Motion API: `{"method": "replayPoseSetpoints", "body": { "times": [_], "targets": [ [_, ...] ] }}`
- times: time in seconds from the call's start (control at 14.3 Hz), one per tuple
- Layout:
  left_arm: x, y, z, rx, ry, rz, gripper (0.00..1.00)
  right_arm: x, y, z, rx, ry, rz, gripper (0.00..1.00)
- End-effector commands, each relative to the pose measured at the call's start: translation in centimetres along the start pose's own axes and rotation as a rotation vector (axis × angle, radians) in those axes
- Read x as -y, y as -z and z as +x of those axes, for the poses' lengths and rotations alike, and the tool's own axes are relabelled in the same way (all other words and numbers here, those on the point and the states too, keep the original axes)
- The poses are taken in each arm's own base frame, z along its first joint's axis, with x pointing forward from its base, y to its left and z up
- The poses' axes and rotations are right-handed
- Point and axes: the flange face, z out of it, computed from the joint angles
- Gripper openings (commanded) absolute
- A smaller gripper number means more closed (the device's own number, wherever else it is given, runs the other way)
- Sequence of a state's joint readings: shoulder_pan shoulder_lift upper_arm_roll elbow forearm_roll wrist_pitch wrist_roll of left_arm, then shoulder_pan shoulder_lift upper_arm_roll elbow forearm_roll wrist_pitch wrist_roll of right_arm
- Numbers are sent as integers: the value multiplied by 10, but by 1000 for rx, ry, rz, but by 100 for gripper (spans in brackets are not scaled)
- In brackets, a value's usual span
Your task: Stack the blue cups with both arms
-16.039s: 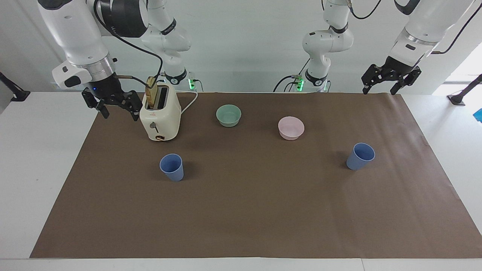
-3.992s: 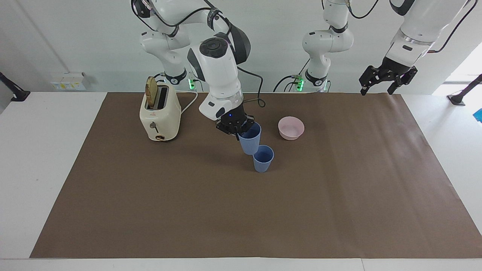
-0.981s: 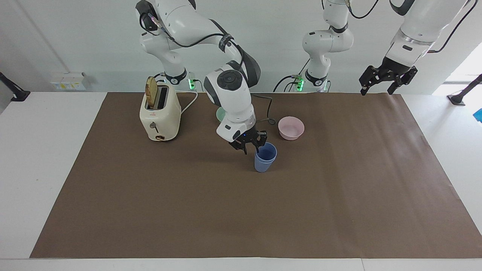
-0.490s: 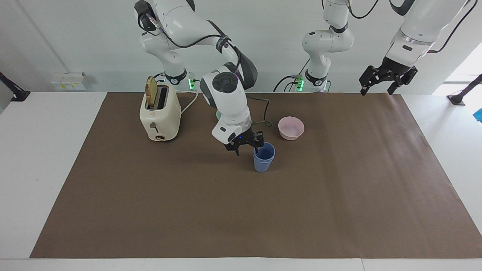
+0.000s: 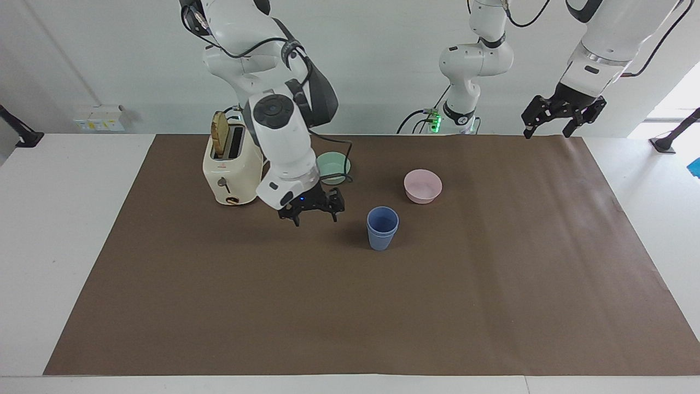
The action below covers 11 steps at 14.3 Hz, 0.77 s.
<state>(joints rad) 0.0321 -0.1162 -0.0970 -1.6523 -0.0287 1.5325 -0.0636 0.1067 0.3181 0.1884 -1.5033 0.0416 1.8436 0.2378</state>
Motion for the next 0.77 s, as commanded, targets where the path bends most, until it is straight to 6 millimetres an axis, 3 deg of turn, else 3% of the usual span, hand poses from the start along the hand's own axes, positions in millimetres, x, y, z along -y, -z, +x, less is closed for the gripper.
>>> {"method": "replayPoseSetpoints", "body": {
  "times": [0.0,0.28,0.49,0.7],
  "targets": [
    [1,2,-5,3,4,-12,100,-54,25,-3,6,-40,-20,100],
    [1,3,-6,2,4,-12,100,-124,61,-10,-9,-60,-58,100],
    [1,2,-5,3,4,-12,100,-156,81,-19,-21,-110,-74,100],
    [1,3,-6,2,4,-12,100,-172,100,-29,-33,-136,-88,100]
  ]
}}
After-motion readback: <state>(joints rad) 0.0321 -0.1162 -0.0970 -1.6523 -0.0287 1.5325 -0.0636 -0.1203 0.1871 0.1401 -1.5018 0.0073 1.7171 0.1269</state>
